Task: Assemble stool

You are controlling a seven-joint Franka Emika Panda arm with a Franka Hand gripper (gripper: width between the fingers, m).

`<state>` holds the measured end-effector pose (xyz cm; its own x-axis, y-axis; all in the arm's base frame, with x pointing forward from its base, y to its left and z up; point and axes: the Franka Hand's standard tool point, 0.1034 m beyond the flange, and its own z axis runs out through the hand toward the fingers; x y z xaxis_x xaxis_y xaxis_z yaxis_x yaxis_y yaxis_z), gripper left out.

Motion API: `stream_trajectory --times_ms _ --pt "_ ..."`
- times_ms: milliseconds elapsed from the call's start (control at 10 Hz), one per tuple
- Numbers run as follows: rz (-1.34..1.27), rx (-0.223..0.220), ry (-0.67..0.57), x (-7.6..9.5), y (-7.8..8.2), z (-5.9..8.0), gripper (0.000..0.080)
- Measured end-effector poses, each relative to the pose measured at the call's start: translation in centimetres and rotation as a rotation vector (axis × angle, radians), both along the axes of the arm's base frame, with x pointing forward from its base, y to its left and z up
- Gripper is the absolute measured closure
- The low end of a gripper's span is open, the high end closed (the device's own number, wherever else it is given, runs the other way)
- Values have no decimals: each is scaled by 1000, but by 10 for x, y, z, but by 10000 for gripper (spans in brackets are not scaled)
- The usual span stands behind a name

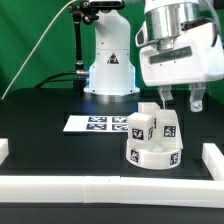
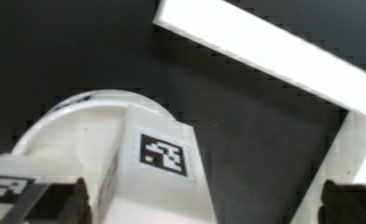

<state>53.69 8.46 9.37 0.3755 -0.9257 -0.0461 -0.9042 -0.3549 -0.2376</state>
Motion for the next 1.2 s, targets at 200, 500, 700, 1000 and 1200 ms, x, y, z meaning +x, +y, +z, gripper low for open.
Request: stream_trajectory --times_ms 200,500,700,1000,1200 --pt "167 -36 -22 0 -1 0 151" --pt "389 -97 -58 -3 -4 -2 151" --pt "454 -128 -68 -7 -12 -6 151" --pt "528 -133 -71 -6 -7 2 151" --pt "549 -143 -74 -6 -8 0 151"
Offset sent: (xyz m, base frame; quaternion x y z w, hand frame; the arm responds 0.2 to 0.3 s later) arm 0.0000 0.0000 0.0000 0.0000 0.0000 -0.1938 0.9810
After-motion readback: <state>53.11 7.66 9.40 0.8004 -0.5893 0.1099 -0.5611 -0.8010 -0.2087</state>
